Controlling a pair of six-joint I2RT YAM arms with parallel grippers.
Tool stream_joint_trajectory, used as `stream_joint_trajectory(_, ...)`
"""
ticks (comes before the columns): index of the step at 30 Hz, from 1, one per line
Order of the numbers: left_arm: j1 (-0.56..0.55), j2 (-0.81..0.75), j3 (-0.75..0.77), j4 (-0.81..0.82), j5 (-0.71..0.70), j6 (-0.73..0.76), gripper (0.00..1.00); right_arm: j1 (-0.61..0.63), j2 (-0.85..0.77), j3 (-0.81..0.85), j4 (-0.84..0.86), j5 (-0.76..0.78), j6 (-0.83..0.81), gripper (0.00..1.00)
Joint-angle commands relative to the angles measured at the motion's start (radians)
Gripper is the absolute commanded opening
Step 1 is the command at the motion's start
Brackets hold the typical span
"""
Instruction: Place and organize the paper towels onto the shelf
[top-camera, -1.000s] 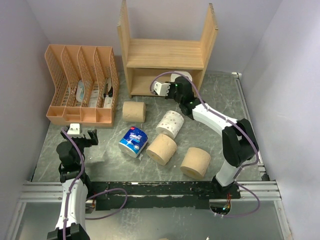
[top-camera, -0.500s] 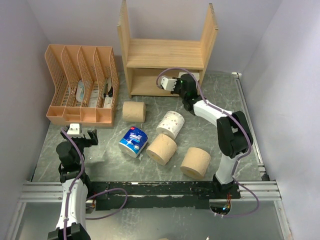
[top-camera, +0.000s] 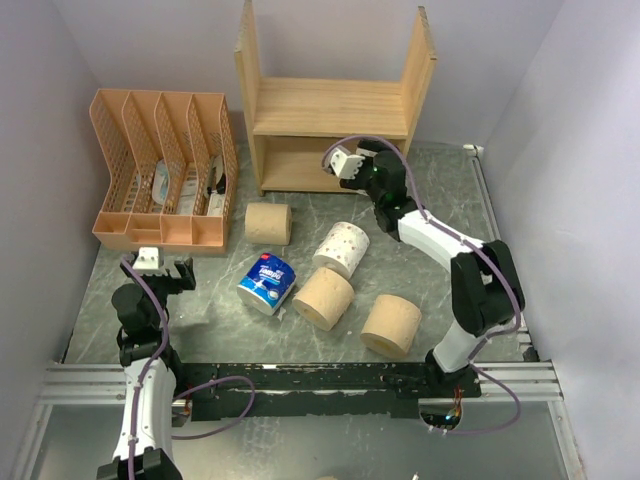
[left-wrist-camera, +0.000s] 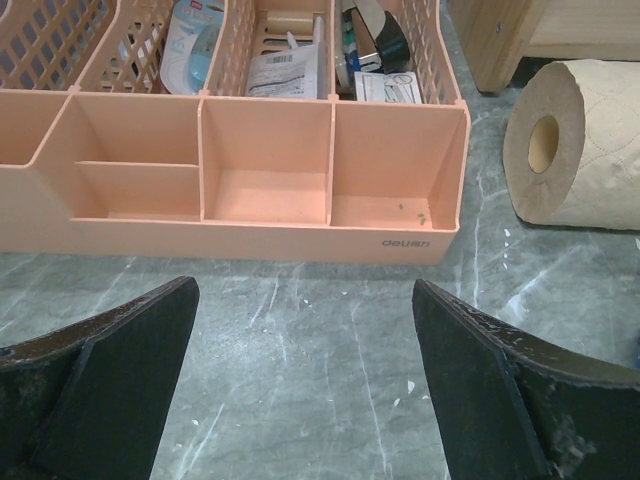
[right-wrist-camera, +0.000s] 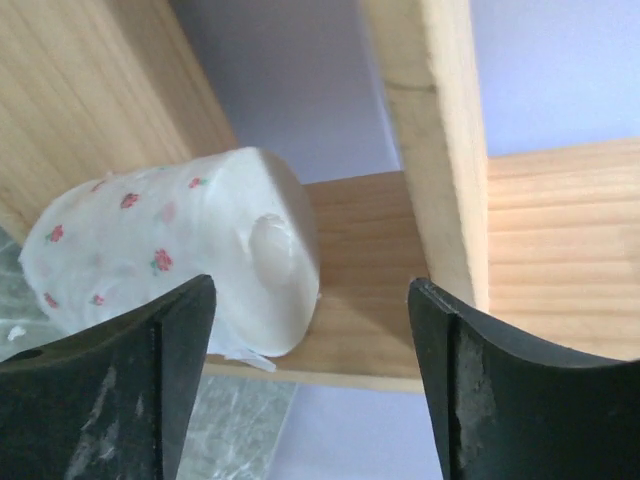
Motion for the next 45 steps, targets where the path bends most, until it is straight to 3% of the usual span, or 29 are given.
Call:
stream_joint_trajectory(1,0.011,-0.015,-0.072,0.021,0.028,0.002,1.00,-0.003,-0.089,0.004,-0.030,-0.007,0.071,0.82)
stream_joint_trajectory(4,0.011,-0.017,-0.073,0.019,0.028,0.002,1.00,0.000,-0.137,0.002,-0.112,-0.038,0.108,0.99)
stream_joint_trajectory(10,0.011,-0.019,-0.074,0.019,0.028,0.002,1.00,0.013,-0.253,0.037,-0.440,-0.168,0.306,1.00)
stream_joint_trajectory(14,0.011,-0.015,-0.072,0.021,0.027,0.002,1.00,-0.022,-0.265,0.132,-0.810,-0.440,0.426,1.00)
stream_joint_trajectory(17,0.012,-0.015,-0.073,0.021,0.029,0.002,1.00,-0.134,-0.244,0.167,-0.949,-0.740,0.508,0.99)
stream_joint_trajectory(19,0.011,-0.017,-0.074,0.020,0.028,0.002,1.00,-0.180,-0.220,0.168,-0.986,-0.857,0.536,0.91)
stream_joint_trajectory(21,0.012,-0.019,-0.073,0.018,0.029,0.002,1.00,-0.186,-0.197,0.160,-1.005,-0.860,0.521,0.77)
stream_joint_trajectory(22,0.012,-0.020,-0.074,0.018,0.029,0.002,1.00,-0.186,-0.190,0.144,-0.992,-0.846,0.520,0.76)
stream_joint_trajectory(27,0.011,-0.020,-0.073,0.018,0.029,0.002,1.00,-0.187,-0.163,0.058,-0.889,-0.812,0.524,0.80)
stream_joint_trajectory(37,0.012,-0.022,-0.074,0.016,0.029,0.002,1.00,-0.186,-0.043,0.064,-0.823,-0.833,0.553,0.82)
stream_joint_trajectory(42,0.011,-0.019,-0.074,0.018,0.029,0.002,1.00,-0.186,0.018,0.113,-0.856,-0.874,0.552,0.83)
stream_joint_trajectory(45,0.012,-0.020,-0.073,0.018,0.029,0.002,1.00,-0.187,0.059,0.146,-0.903,-0.917,0.528,0.77)
